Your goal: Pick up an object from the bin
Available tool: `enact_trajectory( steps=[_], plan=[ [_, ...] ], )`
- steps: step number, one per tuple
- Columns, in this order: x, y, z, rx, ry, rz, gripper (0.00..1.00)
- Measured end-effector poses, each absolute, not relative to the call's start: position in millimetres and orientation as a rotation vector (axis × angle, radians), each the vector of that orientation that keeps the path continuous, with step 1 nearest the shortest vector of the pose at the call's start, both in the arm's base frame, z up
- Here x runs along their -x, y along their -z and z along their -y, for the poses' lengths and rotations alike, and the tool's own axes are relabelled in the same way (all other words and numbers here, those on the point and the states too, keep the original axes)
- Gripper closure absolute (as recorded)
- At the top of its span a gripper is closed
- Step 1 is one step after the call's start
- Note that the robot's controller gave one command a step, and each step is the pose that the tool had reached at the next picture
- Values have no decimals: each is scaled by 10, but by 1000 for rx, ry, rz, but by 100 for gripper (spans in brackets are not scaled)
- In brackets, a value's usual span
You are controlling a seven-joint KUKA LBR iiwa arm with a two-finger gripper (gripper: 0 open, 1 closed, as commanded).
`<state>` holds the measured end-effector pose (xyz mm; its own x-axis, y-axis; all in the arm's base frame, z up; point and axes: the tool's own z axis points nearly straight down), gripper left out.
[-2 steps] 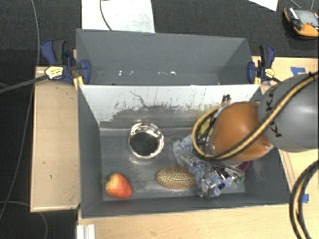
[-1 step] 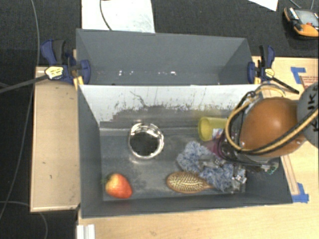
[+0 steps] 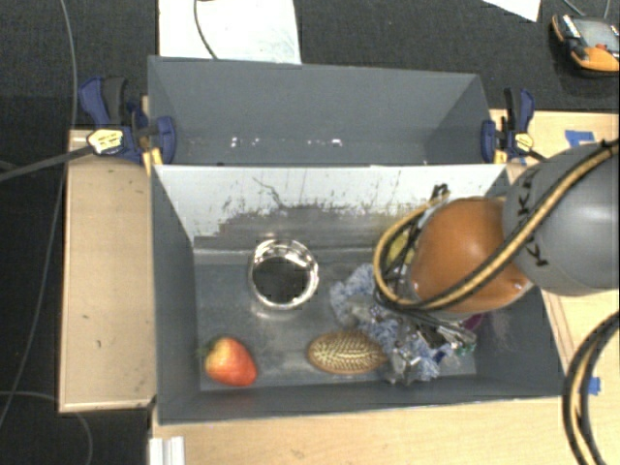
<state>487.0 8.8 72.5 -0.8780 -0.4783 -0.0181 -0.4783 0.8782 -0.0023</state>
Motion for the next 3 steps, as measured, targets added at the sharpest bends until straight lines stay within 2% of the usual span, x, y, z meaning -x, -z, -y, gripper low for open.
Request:
enact_trajectory(
  steps=[1,2,3],
  plan=[
    [-4945,-725,145,1366,12,-2795,100],
    [-4945,-725,145,1365,12,-2795,100],
    [-4943,-847,143,1358,11,-2798,100]
  ],
)
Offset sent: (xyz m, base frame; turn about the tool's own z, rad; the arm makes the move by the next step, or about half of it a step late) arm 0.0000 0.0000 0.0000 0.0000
